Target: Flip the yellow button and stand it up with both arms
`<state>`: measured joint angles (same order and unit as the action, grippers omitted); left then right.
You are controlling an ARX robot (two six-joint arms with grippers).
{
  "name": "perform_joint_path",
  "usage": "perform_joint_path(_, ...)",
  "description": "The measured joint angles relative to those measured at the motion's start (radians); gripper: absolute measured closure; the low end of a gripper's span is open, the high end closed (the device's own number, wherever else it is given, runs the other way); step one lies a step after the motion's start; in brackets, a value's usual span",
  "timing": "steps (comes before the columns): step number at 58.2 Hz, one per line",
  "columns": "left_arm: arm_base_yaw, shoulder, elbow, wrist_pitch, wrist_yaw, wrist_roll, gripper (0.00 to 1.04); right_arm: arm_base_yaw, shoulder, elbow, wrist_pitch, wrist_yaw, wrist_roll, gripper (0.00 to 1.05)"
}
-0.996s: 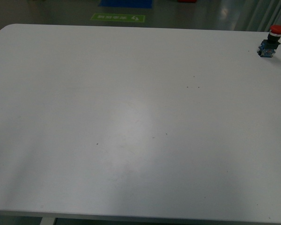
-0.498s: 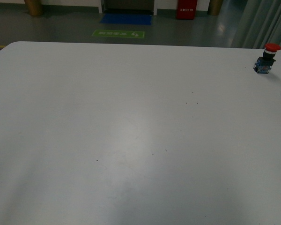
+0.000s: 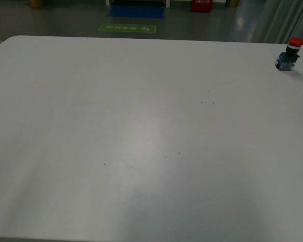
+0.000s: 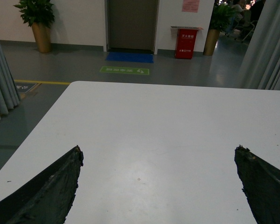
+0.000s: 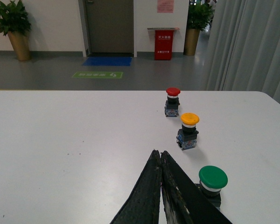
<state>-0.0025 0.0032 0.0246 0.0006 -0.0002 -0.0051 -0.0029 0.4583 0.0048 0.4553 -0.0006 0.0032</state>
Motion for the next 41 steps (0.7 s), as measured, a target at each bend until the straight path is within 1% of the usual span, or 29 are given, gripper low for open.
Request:
perform_joint_path(16,0.000,0.000,0.000,0.000,0.000,0.000,0.07,0.000,-0.161,0.000,-0.155,0.000,0.000,1.01)
perform_joint_path(41,0.000,0.000,0.000,0.000,0.000,0.000,0.07,0.000,-0.285,0.000,-0.279,0.000,0.000,1.01)
